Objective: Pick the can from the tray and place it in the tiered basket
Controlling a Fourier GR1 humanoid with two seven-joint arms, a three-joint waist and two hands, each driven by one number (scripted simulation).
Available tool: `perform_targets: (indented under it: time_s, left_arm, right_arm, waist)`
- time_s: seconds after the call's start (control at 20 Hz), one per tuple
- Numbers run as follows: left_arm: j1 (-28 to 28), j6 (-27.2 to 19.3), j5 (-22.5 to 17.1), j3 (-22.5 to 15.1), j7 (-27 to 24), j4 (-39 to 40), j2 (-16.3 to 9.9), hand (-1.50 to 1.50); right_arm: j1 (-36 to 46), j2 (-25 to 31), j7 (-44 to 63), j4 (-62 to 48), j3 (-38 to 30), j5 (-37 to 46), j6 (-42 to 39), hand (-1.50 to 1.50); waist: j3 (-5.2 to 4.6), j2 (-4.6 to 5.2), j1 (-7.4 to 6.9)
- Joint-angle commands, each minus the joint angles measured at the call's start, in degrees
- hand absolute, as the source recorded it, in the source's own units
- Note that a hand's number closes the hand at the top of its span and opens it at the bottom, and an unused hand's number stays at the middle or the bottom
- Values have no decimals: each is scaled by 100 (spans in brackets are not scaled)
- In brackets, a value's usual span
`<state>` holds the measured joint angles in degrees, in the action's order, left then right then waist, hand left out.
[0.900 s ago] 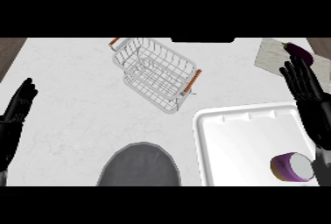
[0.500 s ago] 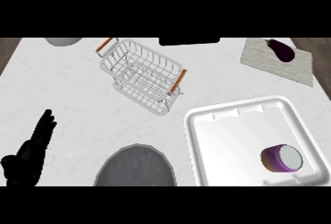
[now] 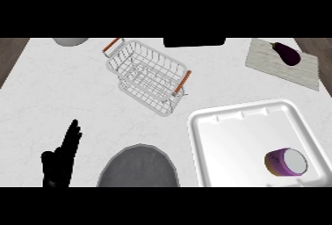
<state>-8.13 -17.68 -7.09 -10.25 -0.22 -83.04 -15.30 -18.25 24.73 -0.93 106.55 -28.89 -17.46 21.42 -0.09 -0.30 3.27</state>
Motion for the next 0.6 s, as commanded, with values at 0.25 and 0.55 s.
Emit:
perform_targets:
  time_s: [0.25, 0.55]
  left_arm:
    - [221, -21, 112, -60, 69, 211, 101, 0]
    - [186, -10, 137, -139, 65, 117, 183, 0]
  right_arm:
    - [-2077, 1026, 2045, 1716, 614, 767, -1002, -150]
    - [-2810, 1914, 3713, 2926, 662, 1824, -1252, -150]
  waist:
    - [-25, 49, -166]
    - [-27, 55, -283]
